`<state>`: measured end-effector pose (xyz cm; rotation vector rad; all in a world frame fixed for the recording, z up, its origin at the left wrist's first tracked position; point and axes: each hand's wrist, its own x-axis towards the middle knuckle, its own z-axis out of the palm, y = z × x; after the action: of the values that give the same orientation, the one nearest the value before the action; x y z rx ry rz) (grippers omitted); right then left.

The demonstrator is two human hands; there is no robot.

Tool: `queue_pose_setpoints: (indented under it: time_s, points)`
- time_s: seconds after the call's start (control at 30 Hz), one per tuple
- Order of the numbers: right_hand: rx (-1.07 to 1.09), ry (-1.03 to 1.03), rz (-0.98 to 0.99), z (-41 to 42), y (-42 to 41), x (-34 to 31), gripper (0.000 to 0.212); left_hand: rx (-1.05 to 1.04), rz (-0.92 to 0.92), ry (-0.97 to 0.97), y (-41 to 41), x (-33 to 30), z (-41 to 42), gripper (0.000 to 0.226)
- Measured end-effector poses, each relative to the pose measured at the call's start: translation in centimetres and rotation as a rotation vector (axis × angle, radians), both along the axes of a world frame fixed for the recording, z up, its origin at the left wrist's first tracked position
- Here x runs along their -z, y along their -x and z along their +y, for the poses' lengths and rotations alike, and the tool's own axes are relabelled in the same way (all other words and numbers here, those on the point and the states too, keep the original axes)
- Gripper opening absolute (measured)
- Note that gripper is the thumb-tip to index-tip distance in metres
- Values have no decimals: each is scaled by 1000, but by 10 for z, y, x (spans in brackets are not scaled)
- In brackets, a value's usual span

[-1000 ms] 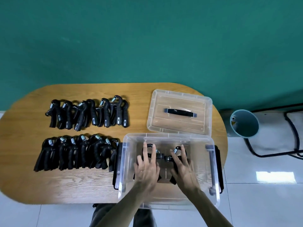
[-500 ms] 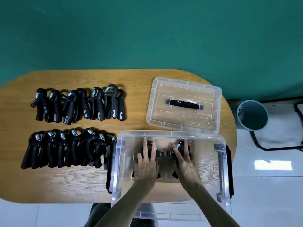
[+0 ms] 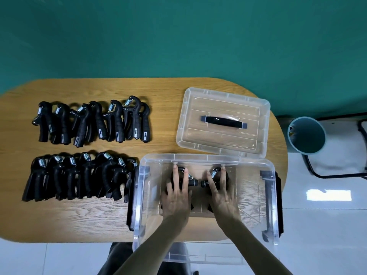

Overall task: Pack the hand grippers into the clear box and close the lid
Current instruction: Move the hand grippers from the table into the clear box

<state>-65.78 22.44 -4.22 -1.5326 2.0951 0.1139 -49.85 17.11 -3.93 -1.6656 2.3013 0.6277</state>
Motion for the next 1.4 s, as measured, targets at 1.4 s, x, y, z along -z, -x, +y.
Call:
queue_pose_setpoints:
  time_s: [1.4]
  points:
    - [-431, 235, 190, -125, -284, -216, 62, -20, -33, 109, -310, -191, -81, 70]
